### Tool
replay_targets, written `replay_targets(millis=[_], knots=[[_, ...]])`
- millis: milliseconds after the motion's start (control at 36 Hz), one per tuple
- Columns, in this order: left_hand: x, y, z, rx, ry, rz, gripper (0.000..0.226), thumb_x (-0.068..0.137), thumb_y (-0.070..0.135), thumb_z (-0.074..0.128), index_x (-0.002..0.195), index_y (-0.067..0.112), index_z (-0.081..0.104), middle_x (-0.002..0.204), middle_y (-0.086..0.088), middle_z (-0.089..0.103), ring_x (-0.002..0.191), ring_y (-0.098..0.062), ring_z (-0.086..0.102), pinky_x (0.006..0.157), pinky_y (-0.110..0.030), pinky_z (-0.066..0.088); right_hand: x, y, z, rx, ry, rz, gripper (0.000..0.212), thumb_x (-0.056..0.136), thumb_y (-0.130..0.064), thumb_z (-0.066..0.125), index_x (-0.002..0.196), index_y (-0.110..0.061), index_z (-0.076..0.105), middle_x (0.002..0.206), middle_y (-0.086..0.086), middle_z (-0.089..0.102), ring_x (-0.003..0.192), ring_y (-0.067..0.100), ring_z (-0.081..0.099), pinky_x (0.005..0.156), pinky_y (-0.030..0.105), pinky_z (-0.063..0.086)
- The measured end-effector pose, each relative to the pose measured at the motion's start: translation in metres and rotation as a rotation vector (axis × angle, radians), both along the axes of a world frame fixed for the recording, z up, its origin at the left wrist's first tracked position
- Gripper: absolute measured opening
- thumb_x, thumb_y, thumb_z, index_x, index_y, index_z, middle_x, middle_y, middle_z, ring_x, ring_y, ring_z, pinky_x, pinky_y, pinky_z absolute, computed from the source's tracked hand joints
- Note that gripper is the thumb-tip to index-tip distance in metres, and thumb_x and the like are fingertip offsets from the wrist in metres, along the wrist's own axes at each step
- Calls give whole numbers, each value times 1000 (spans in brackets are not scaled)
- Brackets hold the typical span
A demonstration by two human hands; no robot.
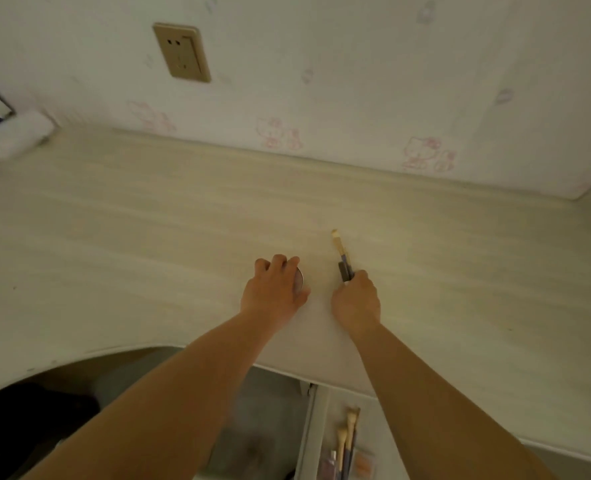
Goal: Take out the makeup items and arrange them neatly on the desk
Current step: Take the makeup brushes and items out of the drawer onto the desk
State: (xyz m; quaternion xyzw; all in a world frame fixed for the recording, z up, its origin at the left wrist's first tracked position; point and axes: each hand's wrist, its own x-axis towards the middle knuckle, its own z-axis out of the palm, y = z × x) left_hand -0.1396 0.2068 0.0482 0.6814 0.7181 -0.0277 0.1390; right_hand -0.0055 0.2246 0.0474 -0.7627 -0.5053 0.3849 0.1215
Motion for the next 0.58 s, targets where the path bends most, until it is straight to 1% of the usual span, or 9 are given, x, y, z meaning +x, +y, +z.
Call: replay_targets(millis=[111, 222, 250, 306, 389, 444, 500, 528, 583], knots=[[-10, 27, -13, 49, 48, -51, 61, 92, 53, 42, 143, 24, 24, 144, 5, 30, 128, -26, 29, 94, -38, 40, -15, 28, -9, 128, -141, 96, 34, 94, -5, 37, 128, -5, 39, 128, 14, 39, 111, 33, 52, 89, 38, 45], [-20, 47, -24, 113, -7, -78, 61, 92, 53, 40, 145, 27, 22, 149, 9, 24, 133, -23, 24, 101, -36, 33, -26, 46, -16, 193, -254, 220, 43, 92, -3, 39, 134, -9, 34, 130, 13, 33, 115, 30, 40, 94, 33, 39], [-22, 51, -26, 132, -19, -84, 61, 92, 52, 39, 145, 28, 22, 150, 9, 24, 133, -22, 23, 102, -36, 32, -28, 49, -18, 215, -292, 244, 43, 93, -5, 39, 136, -9, 33, 131, 12, 33, 115, 29, 38, 94, 33, 39], [-25, 58, -31, 163, -25, -94, 60, 92, 52, 38, 145, 29, 21, 151, 10, 22, 135, -21, 22, 104, -35, 31, -32, 52, -22, 259, -416, 309, 46, 97, -17, 37, 140, -10, 26, 136, 10, 32, 117, 28, 36, 95, 32, 37], [-27, 68, -36, 179, -55, -87, 59, 92, 51, 38, 145, 32, 20, 153, 10, 20, 137, -20, 20, 108, -35, 29, -35, 52, -30, 279, -542, 388, 55, 100, -31, 28, 148, -12, 8, 147, 4, 23, 127, 26, 30, 104, 34, 29], [-28, 73, -38, 182, -55, -94, 60, 92, 51, 38, 146, 33, 20, 154, 9, 19, 139, -20, 18, 110, -35, 27, -35, 52, -34, 253, -572, 416, 58, 101, -34, 22, 150, -14, -1, 154, 1, 13, 137, 25, 20, 111, 36, 21], [-29, 76, -39, 177, -53, -106, 61, 93, 50, 38, 147, 33, 18, 155, 9, 17, 140, -21, 17, 111, -34, 25, -35, 55, -37, 208, -570, 450, 58, 101, -35, 18, 150, -17, -6, 159, -2, 2, 145, 24, 4, 117, 36, 11], [-29, 78, -39, 167, -51, -113, 62, 93, 50, 37, 148, 33, 16, 155, 8, 16, 140, -21, 16, 112, -34, 24, -35, 57, -39, 187, -552, 460, 58, 101, -36, 16, 150, -18, -8, 159, -4, -3, 146, 23, -2, 119, 37, 7], [-30, 82, -37, 138, -40, -125, 63, 94, 51, 35, 149, 32, 12, 157, 7, 13, 142, -21, 14, 114, -35, 23, -35, 60, -40, 165, -499, 458, 57, 101, -37, 15, 150, -19, -8, 159, -6, -7, 146, 21, -9, 120, 37, 2]])
